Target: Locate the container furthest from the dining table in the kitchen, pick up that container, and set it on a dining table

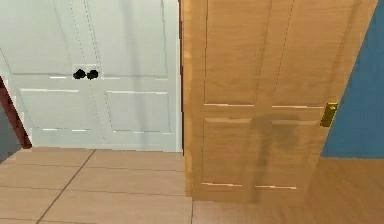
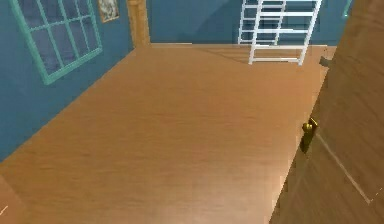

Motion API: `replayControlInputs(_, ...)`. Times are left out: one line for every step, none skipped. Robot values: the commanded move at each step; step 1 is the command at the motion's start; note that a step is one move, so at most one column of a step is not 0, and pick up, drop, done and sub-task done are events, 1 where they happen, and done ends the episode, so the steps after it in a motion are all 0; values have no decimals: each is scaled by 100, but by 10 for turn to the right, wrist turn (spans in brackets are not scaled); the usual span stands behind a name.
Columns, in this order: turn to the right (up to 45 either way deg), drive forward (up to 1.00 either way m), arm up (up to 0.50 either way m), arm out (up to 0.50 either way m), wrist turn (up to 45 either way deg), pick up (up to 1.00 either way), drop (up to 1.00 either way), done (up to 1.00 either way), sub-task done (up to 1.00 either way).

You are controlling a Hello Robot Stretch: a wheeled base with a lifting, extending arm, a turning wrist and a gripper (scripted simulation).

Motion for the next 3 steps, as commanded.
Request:
replayControlInputs(-450,0,0,0,0,0,0,0,0)
replayControlInputs(-450,0,0,0,0,0,0,0,0)
replayControlInputs(0,40,0,0,0,0,0,0,0)
